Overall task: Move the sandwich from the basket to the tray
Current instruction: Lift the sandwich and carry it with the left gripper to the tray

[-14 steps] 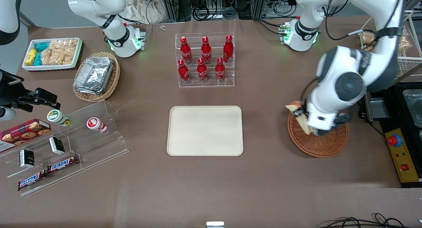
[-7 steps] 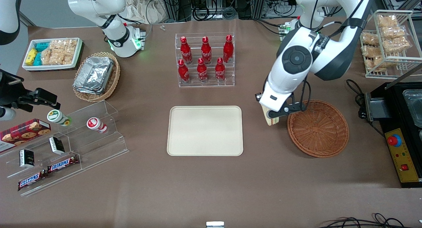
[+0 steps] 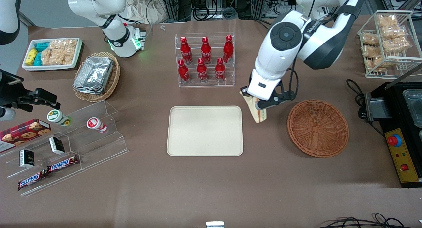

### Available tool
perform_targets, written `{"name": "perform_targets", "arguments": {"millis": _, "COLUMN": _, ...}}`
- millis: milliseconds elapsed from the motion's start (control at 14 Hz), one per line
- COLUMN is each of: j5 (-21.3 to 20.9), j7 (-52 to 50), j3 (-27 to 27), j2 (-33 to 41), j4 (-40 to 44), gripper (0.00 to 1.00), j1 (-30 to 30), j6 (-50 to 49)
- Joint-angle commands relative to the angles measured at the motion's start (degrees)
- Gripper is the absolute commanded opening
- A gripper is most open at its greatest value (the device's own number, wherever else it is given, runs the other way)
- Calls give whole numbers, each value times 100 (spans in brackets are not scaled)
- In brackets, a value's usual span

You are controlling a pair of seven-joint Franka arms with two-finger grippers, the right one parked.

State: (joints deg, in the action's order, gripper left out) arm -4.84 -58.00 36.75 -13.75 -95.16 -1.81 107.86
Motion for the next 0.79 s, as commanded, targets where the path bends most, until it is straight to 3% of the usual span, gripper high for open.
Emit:
{"name": "perform_targets", "arguments": {"millis": 0, "j5": -52, "j7": -37, "j3": 122, "j2": -251, "j4": 112, "gripper": 0, "j1": -143, "j6": 357}}
{"name": "perform_targets", "arguments": {"millis": 286, "j5": -193, "j7": 149, "j3": 104, "j2": -681, "j4": 94, "gripper": 0, "j1": -425, "j6": 1008}}
{"name": "perform_targets", "arguments": {"millis": 714, "j5": -1412, "j7": 78, "j3": 104, "j2": -1753, "j4": 138, "gripper": 0, "j1": -592, "j6": 1316}}
